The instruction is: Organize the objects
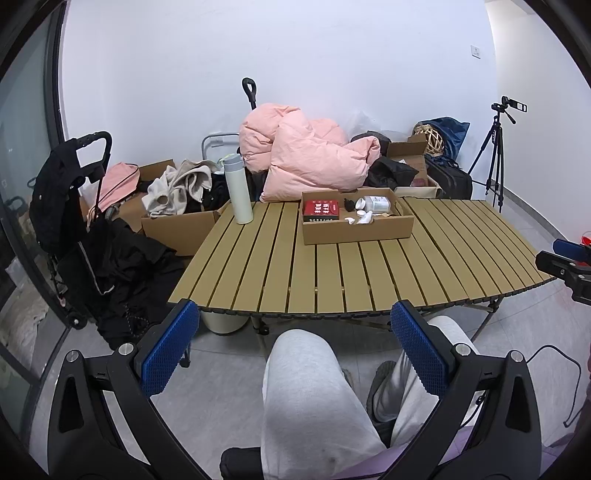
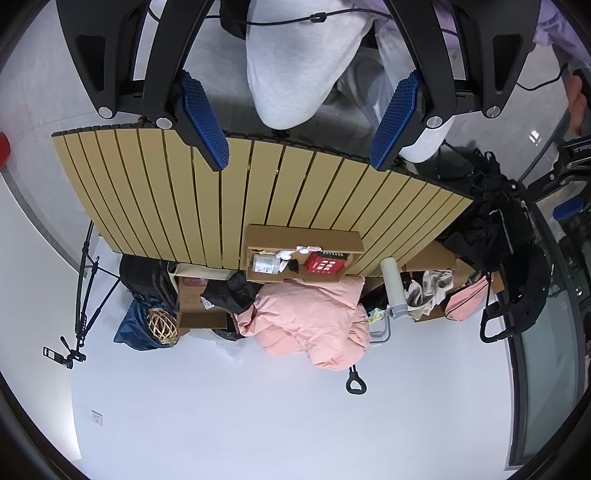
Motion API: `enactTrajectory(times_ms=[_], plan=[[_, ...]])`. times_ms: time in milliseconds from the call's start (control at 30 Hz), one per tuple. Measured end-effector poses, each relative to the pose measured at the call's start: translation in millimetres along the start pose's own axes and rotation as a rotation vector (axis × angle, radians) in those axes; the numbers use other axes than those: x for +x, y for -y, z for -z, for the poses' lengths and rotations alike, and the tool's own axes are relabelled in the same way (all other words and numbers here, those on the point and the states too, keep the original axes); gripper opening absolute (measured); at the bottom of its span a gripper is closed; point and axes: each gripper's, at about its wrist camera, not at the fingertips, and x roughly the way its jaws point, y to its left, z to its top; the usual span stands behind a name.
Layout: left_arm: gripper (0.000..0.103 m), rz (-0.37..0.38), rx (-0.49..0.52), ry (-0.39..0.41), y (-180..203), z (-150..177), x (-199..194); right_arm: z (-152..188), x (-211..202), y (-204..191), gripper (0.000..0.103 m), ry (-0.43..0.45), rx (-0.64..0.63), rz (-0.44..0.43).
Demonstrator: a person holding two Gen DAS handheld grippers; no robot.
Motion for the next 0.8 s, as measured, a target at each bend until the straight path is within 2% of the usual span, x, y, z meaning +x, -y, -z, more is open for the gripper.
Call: enactTrajectory(times_ms=[800], plan=[[0.103,-0.012,-0.003,-0.003,-1.8,-1.6,1.8,0.1,1.2,6.8,0.082,-0.005,-0.004,0.014]])
